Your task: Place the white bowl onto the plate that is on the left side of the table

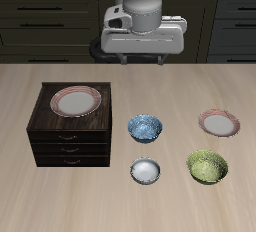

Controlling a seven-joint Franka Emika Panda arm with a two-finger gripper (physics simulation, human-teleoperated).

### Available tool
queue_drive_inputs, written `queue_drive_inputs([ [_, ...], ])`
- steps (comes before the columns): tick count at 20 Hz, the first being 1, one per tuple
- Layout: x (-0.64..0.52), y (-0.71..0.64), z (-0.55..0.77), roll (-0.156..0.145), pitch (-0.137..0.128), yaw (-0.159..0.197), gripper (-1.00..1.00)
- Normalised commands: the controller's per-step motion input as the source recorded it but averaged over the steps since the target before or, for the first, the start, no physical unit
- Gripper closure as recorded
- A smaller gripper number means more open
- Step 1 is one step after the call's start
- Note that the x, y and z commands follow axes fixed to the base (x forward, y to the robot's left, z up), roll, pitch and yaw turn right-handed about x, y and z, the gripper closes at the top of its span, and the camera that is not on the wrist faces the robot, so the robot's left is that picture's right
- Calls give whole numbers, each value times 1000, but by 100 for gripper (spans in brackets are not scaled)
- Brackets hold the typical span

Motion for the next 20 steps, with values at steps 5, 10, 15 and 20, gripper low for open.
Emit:
queue_drive_inputs([
  [5, 296, 147, 41, -5, -6, 28, -100],
  [10, 329, 163, -24, -1, 3, 7, -100],
  [15, 251, 71, -15, 1, -17, 13, -100],
  [20, 215, 35, 19, 4, -15, 20, -100],
])
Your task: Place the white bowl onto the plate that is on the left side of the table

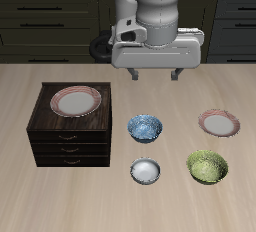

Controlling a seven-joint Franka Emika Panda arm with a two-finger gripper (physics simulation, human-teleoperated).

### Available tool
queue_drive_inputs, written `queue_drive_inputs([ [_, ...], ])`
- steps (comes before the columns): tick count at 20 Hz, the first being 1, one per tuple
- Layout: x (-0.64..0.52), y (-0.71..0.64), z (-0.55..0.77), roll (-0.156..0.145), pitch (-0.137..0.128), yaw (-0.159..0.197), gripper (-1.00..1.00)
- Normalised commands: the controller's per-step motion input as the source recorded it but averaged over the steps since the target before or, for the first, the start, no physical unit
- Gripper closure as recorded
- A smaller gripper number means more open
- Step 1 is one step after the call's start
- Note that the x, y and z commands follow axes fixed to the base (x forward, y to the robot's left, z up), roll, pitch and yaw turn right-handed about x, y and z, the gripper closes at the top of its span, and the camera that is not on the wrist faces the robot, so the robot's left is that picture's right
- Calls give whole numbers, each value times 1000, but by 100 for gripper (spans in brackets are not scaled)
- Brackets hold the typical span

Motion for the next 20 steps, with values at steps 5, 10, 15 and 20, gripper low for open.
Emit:
queue_drive_inputs([
  [5, 224, 40, 29, -19, -2, -9, -100],
  [10, 248, 11, 43, -13, 15, 6, -100],
  [15, 160, -101, 2, -32, -4, 20, -100],
  [20, 52, -34, -6, -6, 3, -19, -100],
])
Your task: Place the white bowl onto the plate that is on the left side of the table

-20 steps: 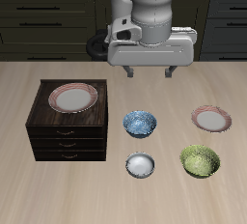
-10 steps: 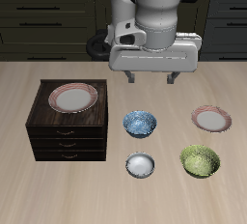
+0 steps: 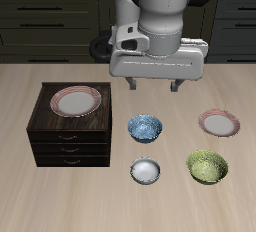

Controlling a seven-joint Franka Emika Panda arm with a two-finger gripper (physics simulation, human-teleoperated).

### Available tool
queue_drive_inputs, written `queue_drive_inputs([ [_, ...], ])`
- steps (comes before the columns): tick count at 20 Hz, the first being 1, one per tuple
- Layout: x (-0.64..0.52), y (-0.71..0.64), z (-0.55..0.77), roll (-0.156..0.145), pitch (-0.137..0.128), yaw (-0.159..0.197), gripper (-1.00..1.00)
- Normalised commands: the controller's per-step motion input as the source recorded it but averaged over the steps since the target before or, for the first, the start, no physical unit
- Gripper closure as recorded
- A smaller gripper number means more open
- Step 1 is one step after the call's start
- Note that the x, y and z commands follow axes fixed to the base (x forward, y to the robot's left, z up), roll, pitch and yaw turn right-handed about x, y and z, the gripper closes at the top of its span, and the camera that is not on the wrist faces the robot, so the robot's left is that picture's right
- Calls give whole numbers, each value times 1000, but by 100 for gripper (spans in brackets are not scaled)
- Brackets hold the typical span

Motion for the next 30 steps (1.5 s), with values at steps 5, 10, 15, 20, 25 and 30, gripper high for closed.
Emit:
queue_drive_inputs([
  [5, -2, 102, -125, 15, -12, 10, -100],
  [10, 18, 109, -153, 1, -11, -15, -100],
  [15, 72, 49, -264, -10, 11, 0, -100],
  [20, 75, 23, -323, -1, 19, 3, -100],
  [25, 72, 25, -258, 0, 30, -22, -100],
  [30, 72, 68, -369, 10, 27, 12, -100],
])
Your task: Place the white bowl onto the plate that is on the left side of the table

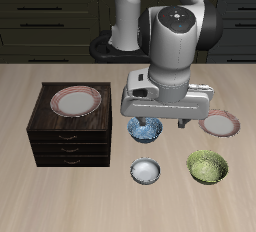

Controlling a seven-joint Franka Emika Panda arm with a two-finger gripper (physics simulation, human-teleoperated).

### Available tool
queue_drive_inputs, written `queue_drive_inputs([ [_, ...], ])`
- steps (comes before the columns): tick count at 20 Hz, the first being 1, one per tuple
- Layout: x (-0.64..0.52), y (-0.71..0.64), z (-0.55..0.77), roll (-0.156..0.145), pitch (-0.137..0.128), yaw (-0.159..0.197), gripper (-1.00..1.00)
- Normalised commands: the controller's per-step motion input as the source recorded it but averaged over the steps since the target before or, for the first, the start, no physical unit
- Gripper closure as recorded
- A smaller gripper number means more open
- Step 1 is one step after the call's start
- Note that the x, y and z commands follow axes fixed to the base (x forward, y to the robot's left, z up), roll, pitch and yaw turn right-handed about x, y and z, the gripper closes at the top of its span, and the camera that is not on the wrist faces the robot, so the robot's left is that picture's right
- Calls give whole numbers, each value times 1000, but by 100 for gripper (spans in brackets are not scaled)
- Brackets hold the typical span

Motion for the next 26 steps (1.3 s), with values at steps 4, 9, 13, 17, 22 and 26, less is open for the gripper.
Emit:
queue_drive_inputs([
  [4, 32, 20, -250, 7, 13, -4, -100],
  [9, 44, -10, -230, -15, 24, 1, -100],
  [13, 43, 71, -282, 22, 30, -14, -100],
  [17, 73, 96, -361, 10, 36, -9, -100],
  [22, 62, -8, -247, -3, 26, 7, -100],
  [26, 21, -49, -197, -8, 16, -1, -100],
])
